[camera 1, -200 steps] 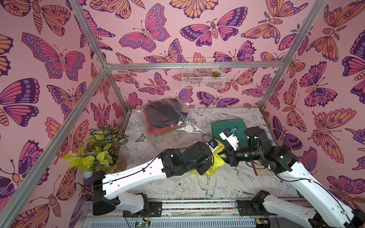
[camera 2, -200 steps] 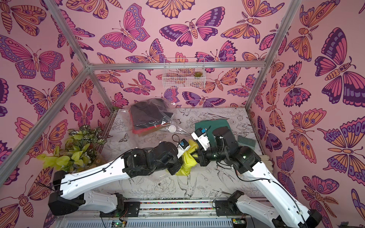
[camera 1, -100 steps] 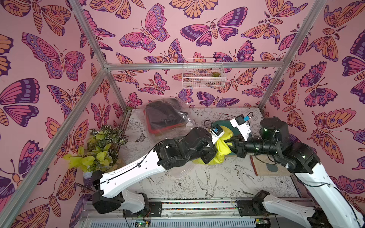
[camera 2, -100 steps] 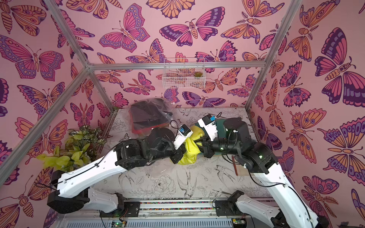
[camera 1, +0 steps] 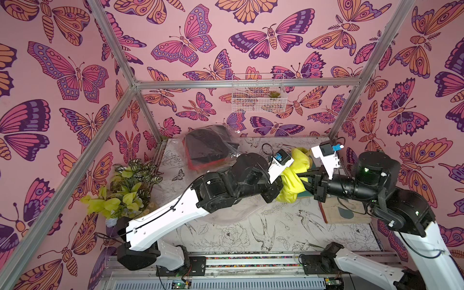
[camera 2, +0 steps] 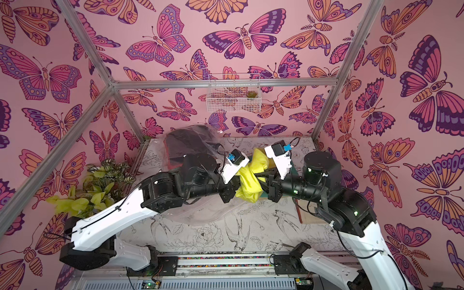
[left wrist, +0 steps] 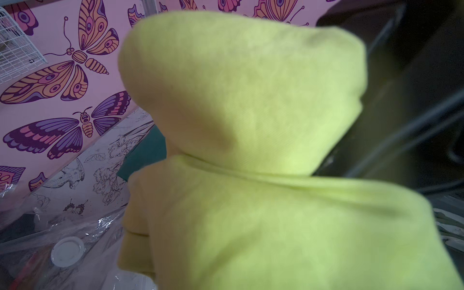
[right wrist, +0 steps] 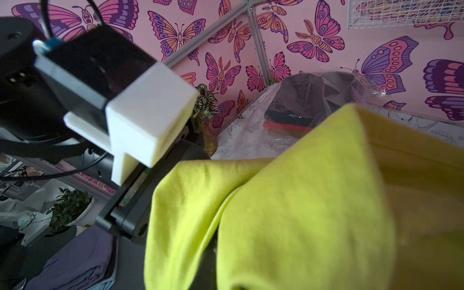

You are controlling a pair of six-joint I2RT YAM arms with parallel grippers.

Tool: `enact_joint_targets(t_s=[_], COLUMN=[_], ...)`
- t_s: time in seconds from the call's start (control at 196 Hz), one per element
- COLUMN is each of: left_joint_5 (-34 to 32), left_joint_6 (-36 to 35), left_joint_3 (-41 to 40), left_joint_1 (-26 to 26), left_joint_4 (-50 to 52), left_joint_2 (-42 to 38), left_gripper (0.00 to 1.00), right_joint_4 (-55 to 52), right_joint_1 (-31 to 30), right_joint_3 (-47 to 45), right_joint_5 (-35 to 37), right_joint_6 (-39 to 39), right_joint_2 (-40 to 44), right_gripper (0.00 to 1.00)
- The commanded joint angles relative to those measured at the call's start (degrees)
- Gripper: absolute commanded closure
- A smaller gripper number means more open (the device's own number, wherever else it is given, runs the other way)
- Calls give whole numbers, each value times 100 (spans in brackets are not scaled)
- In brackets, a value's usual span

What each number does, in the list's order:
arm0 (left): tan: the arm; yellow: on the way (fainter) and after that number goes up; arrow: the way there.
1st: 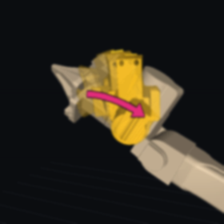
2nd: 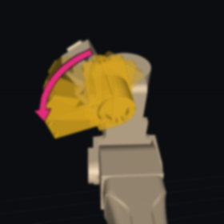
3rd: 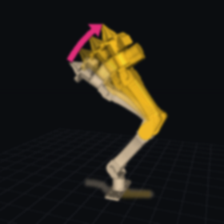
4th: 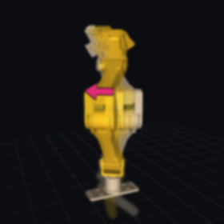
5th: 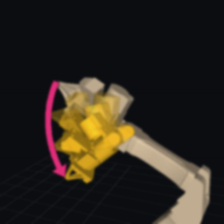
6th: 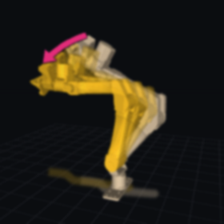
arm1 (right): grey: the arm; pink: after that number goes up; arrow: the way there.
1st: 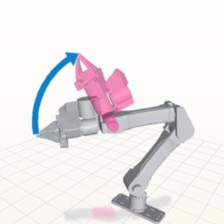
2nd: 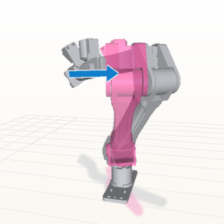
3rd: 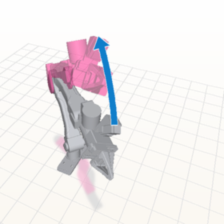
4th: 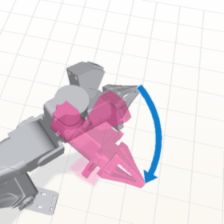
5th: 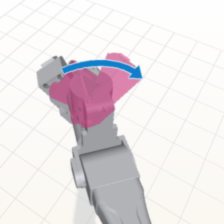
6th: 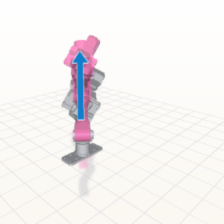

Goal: Take the trousers out of the vacuum bag
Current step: Take out the trousers from the vacuum bag, then place the trousers at the center of the board.

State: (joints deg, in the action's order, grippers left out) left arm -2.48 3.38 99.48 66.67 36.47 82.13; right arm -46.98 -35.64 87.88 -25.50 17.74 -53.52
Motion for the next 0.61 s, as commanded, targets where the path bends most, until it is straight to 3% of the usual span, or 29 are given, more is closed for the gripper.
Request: enact_joint_targets(t_s=[0.0, 0.362, 0.459, 0.602], left_joint_5=[337, 205, 244, 130], left_joint_6=[-145, -264, -339, -586], left_joint_3=[71, 55, 220, 498], left_joint_1=[10, -388, -513, -672], left_joint_4=[-670, -862, -876, -957], left_joint_2=[289, 699, 835, 1118], left_gripper=[100, 100, 100, 100], right_joint_4=[921, 671, 623, 617], right_joint_1=[-106, -50, 146, 637], right_joint_3=[111, -209, -232, -186], right_joint_5=[265, 3142, 3473, 3412], right_joint_6=[23, 729, 876, 968], right_joint_2=[-12, -176, -278, -458], right_gripper=[100, 100, 100, 100])
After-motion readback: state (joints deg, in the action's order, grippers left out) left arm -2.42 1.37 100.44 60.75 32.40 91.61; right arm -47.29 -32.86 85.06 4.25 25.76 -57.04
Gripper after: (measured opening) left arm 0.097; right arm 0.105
